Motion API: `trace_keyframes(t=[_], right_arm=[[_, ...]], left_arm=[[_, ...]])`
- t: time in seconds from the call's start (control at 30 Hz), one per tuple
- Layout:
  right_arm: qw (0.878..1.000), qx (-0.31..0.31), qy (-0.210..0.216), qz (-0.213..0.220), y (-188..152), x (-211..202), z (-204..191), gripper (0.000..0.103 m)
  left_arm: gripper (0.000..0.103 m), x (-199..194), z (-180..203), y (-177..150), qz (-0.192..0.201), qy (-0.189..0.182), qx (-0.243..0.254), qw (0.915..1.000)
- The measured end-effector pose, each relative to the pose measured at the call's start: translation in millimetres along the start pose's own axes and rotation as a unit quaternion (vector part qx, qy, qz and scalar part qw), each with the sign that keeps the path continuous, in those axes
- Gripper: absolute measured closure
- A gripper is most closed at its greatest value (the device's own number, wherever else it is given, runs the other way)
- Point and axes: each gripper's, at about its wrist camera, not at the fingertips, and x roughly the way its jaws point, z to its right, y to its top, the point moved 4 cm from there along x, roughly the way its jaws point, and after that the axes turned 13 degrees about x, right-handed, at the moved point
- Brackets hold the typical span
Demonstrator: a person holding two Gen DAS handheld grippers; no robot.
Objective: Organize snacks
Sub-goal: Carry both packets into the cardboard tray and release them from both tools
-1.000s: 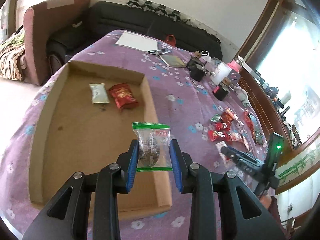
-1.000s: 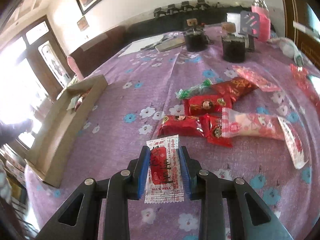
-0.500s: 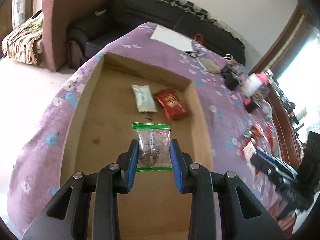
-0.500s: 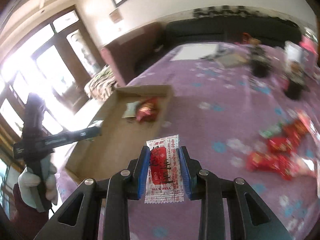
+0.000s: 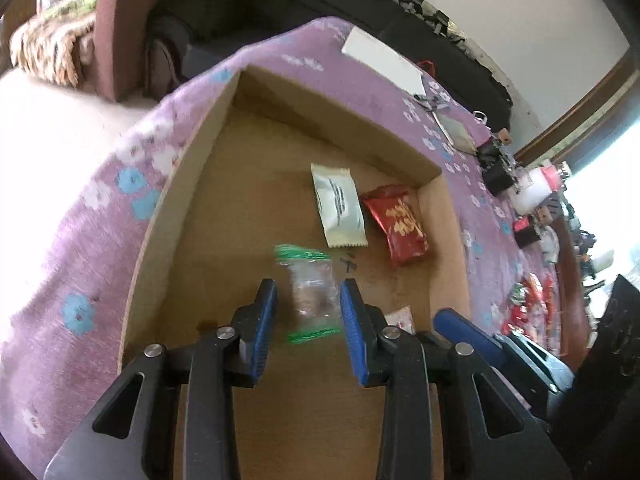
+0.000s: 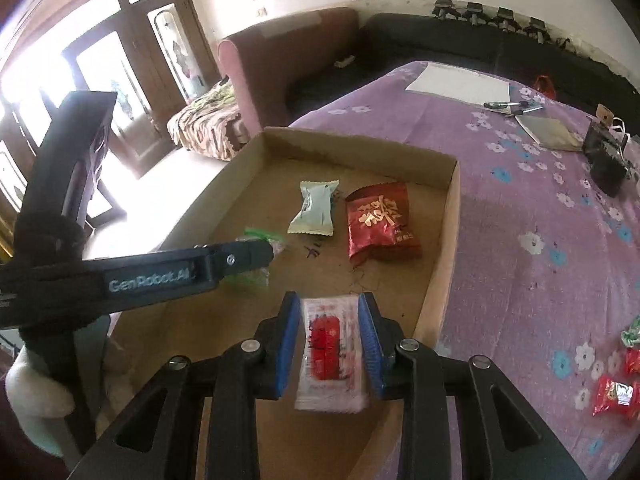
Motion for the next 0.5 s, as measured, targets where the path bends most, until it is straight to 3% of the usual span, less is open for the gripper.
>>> trace_keyframes(t=[0.07, 0.17, 0.27, 0.33, 0.5], right_arm=[[1.000, 0.010, 0.007, 0.012, 1, -8, 5, 0.071], [0.998, 0.036, 0.016, 0.040, 1, -30, 17, 0.059], [0.997, 0.055, 0.006, 0.062, 0, -50, 34, 0.058], [0.995, 0.072, 0.006, 0.071, -2, -62, 49, 0.058], [0.990, 0.116, 0.004, 0.084, -15, -83, 84, 0.058]], left_arm=[[0.067, -3, -1, -2, -0.002, -0.004, 0.005, 1.0000], [0.067, -5, 5, -7, -0.018, 0.025, 0.042, 0.9986], [0.067, -9, 18, -21, -0.035, 0.044, 0.086, 0.9947], [0.067, -12, 29, -33, -0.037, 0.034, 0.107, 0.9930], [0.067, -26, 63, -48, 0.005, 0.028, 0.138, 0.9900]])
